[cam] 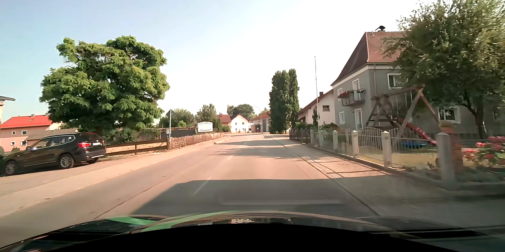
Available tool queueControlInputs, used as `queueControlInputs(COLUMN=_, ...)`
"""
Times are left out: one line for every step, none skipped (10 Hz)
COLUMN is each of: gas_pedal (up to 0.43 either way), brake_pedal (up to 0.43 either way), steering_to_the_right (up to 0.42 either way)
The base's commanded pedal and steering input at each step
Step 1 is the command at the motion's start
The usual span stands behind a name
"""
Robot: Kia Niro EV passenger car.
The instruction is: Follow the waypoints while adhering to traffic rules and regulations
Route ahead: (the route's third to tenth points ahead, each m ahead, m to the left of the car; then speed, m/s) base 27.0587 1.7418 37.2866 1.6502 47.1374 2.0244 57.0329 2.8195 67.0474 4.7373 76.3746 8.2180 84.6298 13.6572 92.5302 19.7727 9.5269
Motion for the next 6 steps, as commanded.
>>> queueControlInputs(gas_pedal=0.138, brake_pedal=0.0, steering_to_the_right=0.017)
queueControlInputs(gas_pedal=0.138, brake_pedal=0.0, steering_to_the_right=0.017)
queueControlInputs(gas_pedal=0.138, brake_pedal=0.0, steering_to_the_right=0.017)
queueControlInputs(gas_pedal=0.138, brake_pedal=0.0, steering_to_the_right=0.016)
queueControlInputs(gas_pedal=0.138, brake_pedal=0.0, steering_to_the_right=0.014)
queueControlInputs(gas_pedal=0.138, brake_pedal=0.0, steering_to_the_right=0.008)
